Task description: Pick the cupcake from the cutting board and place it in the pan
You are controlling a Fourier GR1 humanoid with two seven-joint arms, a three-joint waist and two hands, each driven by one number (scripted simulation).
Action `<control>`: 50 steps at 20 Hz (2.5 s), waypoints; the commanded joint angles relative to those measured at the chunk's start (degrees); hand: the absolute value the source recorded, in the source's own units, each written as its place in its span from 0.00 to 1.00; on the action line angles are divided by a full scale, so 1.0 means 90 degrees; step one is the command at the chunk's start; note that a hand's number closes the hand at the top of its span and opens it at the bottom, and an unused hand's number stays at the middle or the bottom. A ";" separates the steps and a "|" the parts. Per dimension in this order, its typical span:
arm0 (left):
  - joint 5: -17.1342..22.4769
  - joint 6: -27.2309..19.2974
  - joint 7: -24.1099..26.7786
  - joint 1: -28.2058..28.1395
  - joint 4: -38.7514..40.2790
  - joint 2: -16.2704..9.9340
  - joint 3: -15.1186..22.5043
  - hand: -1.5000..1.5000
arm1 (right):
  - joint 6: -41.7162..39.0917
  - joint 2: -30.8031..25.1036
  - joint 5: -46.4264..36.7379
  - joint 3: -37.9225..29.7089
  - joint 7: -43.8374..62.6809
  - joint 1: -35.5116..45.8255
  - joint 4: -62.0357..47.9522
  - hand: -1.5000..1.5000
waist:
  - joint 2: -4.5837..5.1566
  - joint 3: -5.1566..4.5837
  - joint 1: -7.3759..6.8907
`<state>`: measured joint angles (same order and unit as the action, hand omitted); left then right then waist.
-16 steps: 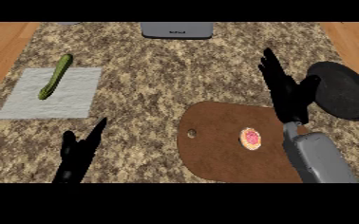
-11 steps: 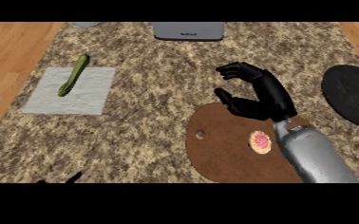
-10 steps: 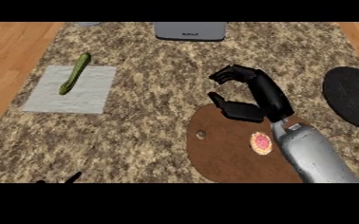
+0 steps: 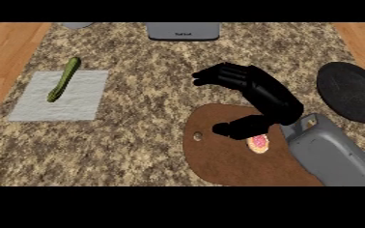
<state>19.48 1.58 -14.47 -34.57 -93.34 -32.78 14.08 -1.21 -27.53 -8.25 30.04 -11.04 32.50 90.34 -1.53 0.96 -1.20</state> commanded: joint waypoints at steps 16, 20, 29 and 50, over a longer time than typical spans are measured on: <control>0.0436 0.0131 0.0814 0.1030 -0.0970 0.0917 -0.0434 0.50 | -0.2548 -0.1904 -0.4072 0.3114 0.1493 0.1206 0.0002 0.00 | -0.0158 -0.0243 0.0703; 0.0456 0.0190 0.0848 0.1023 -0.0956 0.0974 -0.0503 0.50 | -0.3101 -0.1792 -0.4557 0.3638 0.1986 0.1262 0.0141 0.00 | -0.0153 -0.0217 0.0806; 0.0378 0.0235 0.0987 0.1018 -0.0855 0.1190 -0.0630 0.50 | -0.3603 -0.1122 -0.4992 0.3996 0.3131 0.1024 0.0223 0.00 | -0.0072 -0.0164 0.0897; 0.0125 0.0552 0.1126 0.1219 -0.0704 0.1587 -0.0742 0.50 | -0.3765 -0.0594 -0.5878 0.4321 0.4340 0.0848 0.0034 0.00 | 0.0053 -0.0135 0.0850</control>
<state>16.69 5.87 -10.55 -38.56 -89.48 -26.44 4.74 -35.18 -33.57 -60.39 68.74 26.84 40.55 91.20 -0.76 0.42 4.92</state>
